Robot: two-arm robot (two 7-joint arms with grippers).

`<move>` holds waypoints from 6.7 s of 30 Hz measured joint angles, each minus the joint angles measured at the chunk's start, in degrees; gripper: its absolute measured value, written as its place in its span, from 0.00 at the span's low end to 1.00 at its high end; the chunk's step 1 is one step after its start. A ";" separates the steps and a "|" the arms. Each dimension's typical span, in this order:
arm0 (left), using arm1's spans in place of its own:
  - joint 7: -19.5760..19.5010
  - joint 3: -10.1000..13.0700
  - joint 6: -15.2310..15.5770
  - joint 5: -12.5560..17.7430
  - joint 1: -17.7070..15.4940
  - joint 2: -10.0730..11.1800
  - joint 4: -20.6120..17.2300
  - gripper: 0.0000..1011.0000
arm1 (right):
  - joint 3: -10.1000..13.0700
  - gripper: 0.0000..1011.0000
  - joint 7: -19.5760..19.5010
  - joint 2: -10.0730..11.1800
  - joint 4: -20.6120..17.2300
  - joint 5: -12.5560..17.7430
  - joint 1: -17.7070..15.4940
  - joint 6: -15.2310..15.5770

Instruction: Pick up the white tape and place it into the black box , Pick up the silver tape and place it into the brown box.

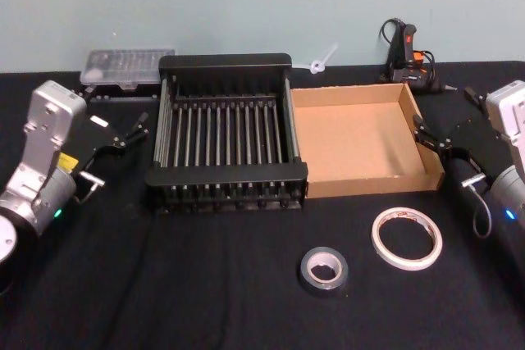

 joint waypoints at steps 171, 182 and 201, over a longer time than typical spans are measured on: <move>0.00 0.00 0.00 0.00 0.00 0.00 0.00 0.99 | 14.15 0.50 20.87 1.50 -14.89 8.88 -17.38 30.12; 0.00 0.00 0.00 0.00 0.00 0.00 0.00 0.99 | 14.15 0.17 20.87 1.51 -14.89 8.89 -17.38 30.11; 0.00 0.00 0.00 0.00 0.00 0.00 0.00 0.99 | 14.16 0.09 20.87 1.51 -14.89 8.88 -17.38 30.11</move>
